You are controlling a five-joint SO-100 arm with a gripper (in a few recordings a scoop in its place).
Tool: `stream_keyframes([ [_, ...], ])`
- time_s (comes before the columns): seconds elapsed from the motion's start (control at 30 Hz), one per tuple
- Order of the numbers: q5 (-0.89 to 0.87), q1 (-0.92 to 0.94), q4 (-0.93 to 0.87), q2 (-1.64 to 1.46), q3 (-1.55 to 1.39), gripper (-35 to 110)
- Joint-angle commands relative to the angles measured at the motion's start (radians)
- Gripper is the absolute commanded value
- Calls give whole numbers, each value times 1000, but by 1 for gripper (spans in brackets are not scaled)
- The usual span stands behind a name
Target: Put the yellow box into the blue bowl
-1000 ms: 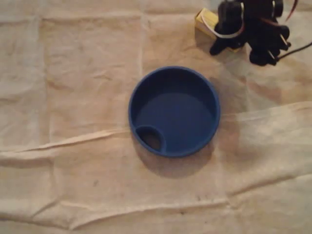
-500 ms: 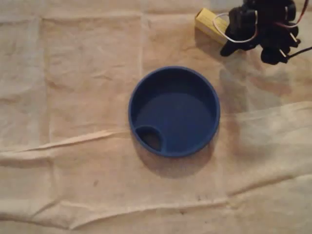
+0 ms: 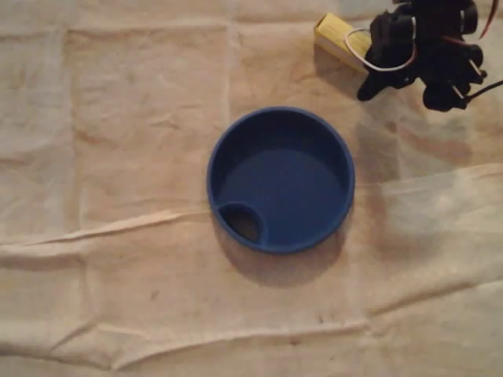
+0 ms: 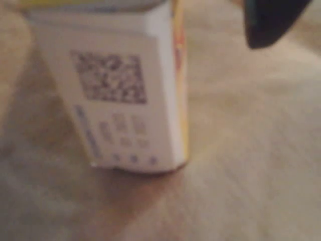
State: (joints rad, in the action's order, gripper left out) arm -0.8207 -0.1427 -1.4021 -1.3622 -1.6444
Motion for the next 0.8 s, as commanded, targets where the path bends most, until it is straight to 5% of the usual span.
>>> stream_keyframes([
  [0.0, 6, 2, 8, -20, 41, 33],
  [0.43, 6, 3, 9, -20, 41, -1],
  [0.77, 6, 3, 2, -20, 55, 0],
])
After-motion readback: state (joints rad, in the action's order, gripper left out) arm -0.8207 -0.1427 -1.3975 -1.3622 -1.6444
